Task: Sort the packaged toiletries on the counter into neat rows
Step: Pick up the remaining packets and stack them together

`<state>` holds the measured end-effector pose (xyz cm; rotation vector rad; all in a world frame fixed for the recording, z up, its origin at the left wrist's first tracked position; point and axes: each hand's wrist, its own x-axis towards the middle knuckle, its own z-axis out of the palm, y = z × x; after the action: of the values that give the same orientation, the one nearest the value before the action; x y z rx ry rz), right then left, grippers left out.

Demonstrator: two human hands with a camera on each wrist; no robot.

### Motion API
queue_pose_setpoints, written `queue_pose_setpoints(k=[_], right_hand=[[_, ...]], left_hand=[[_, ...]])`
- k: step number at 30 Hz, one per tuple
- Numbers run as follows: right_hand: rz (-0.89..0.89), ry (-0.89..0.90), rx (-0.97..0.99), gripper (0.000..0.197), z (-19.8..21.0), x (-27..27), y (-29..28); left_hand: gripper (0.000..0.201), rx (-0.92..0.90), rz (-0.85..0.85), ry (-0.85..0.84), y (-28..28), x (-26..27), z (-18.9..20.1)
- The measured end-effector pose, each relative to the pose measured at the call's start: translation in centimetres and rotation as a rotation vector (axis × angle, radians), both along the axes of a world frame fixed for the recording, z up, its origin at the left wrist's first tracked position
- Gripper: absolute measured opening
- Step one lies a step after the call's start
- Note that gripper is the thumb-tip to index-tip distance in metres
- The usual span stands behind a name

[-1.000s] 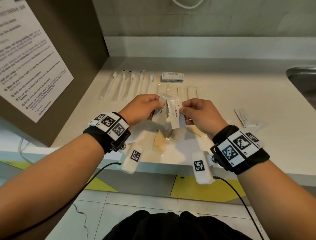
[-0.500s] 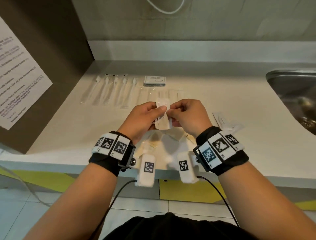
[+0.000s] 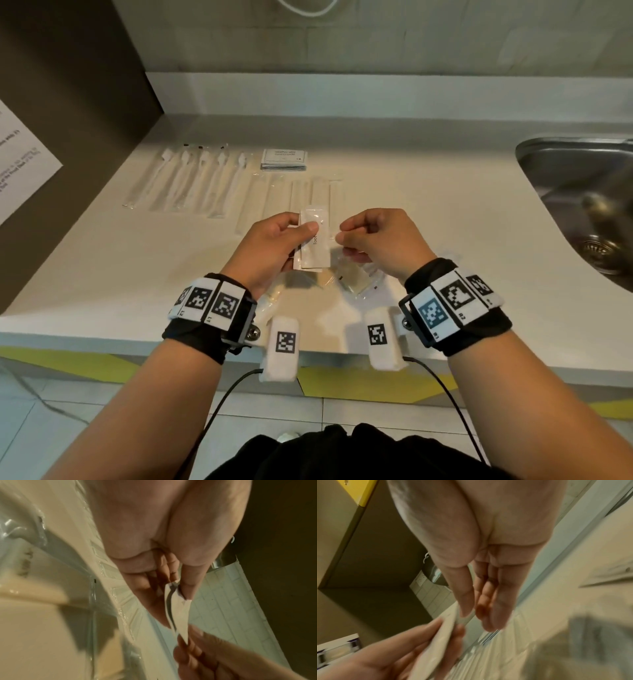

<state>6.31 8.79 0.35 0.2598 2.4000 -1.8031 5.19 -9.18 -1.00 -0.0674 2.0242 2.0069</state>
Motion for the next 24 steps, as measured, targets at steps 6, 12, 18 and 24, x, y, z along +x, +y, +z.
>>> queue_pose_setpoints(k=[6, 12, 18, 24], right_hand=[[-0.123, -0.139, 0.542, 0.041, -1.5, -2.0, 7.0], [-0.075, -0.334, 0.885, 0.057, -3.7, -2.5, 7.5], [0.11, -0.197, 0.838, 0.03, -3.3, -1.8, 4.0], [0.162, -0.203, 0.661, 0.043, -2.3, -0.9, 3.2]], left_hand=[[0.012, 0.025, 0.043, -0.024, 0.3, -1.2, 0.9], [0.011, -0.015, -0.028, -0.045, 1.9, -1.4, 0.3], [0.01, 0.018, -0.079, -0.11, 3.8, -1.2, -0.4], [0.014, -0.281, -0.235, -0.038, 4.9, -2.0, -1.0]])
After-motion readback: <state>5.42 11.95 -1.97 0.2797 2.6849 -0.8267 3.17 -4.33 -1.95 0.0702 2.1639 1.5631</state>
